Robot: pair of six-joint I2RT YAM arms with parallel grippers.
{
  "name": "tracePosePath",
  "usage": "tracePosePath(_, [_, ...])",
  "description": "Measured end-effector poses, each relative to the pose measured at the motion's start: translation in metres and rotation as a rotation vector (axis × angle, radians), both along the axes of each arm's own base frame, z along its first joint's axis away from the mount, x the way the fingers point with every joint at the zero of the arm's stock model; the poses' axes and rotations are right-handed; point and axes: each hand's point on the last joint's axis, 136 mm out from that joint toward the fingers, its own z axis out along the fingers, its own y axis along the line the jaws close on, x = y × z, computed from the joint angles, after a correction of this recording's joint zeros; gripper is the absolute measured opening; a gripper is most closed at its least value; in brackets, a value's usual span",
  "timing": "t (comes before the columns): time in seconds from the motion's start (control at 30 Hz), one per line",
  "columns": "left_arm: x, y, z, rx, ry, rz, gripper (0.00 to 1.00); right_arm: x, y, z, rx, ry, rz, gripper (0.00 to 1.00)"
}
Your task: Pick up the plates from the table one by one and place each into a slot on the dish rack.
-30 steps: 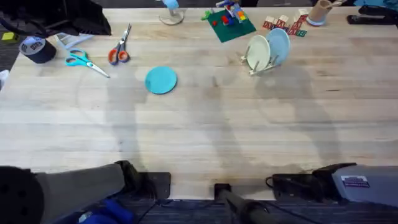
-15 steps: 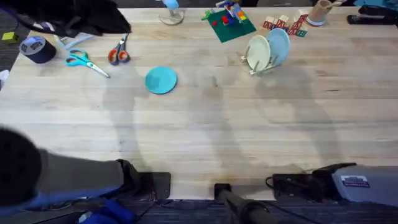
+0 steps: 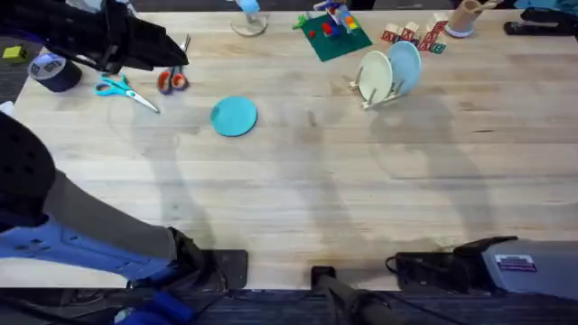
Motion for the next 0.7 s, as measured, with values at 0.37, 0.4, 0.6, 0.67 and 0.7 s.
tracePosePath(0.37, [-0.011,-0.015,-0.002,0.033,-0.026,-0.125,0.040,0.000,0.000,0.000,0.000,0.000,0.000,0.995])
tracePosePath(0.4, [-0.011,-0.016,-0.002,0.038,-0.036,-0.137,0.040,0.000,0.000,0.000,0.000,0.000,0.000,0.995])
tracePosePath(0.6, [-0.011,-0.016,-0.008,0.043,-0.052,-0.177,0.040,0.000,0.000,0.000,0.000,0.000,0.000,0.996])
tracePosePath(0.67, [-0.010,-0.015,-0.015,0.035,-0.040,-0.182,0.040,0.000,0.000,0.000,0.000,0.000,0.000,0.996])
tracePosePath(0.7, [-0.009,-0.015,-0.018,0.031,-0.031,-0.183,0.040,0.000,0.000,0.000,0.000,0.000,0.000,0.996])
